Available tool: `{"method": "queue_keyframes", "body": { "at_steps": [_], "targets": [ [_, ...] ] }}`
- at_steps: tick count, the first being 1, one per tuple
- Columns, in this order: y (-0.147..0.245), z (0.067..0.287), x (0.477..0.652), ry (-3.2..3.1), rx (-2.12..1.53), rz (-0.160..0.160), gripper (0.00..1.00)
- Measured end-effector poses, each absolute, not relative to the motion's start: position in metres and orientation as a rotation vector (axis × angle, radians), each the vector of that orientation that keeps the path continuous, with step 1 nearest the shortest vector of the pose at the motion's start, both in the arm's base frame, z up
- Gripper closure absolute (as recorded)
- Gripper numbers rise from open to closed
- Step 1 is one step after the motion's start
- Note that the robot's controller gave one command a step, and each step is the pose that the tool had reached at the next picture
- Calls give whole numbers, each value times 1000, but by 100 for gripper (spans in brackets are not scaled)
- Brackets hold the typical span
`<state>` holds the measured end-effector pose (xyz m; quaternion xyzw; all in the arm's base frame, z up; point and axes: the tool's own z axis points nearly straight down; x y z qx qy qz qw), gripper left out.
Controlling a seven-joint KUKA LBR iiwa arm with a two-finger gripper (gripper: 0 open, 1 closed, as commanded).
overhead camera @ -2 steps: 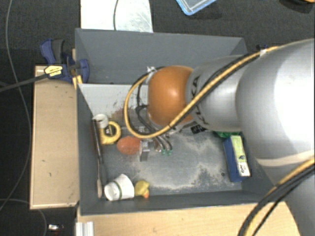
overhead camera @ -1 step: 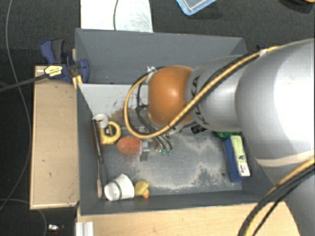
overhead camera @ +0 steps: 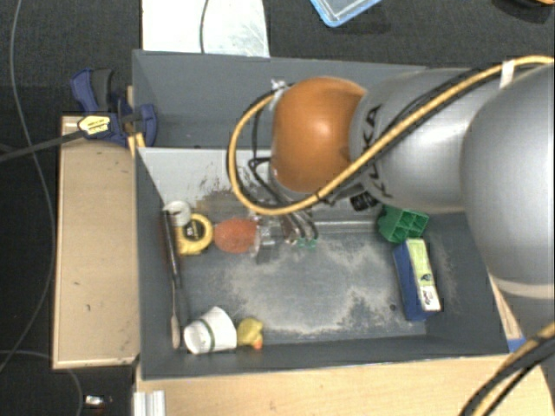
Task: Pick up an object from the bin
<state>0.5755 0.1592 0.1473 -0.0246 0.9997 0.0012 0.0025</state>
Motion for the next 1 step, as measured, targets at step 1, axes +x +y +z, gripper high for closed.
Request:
{"method": "queue_keyframes", "body": {
  "at_steps": [1],
  "targets": [
    [157,222,564,3141,-80,2,100]
  ]
}}
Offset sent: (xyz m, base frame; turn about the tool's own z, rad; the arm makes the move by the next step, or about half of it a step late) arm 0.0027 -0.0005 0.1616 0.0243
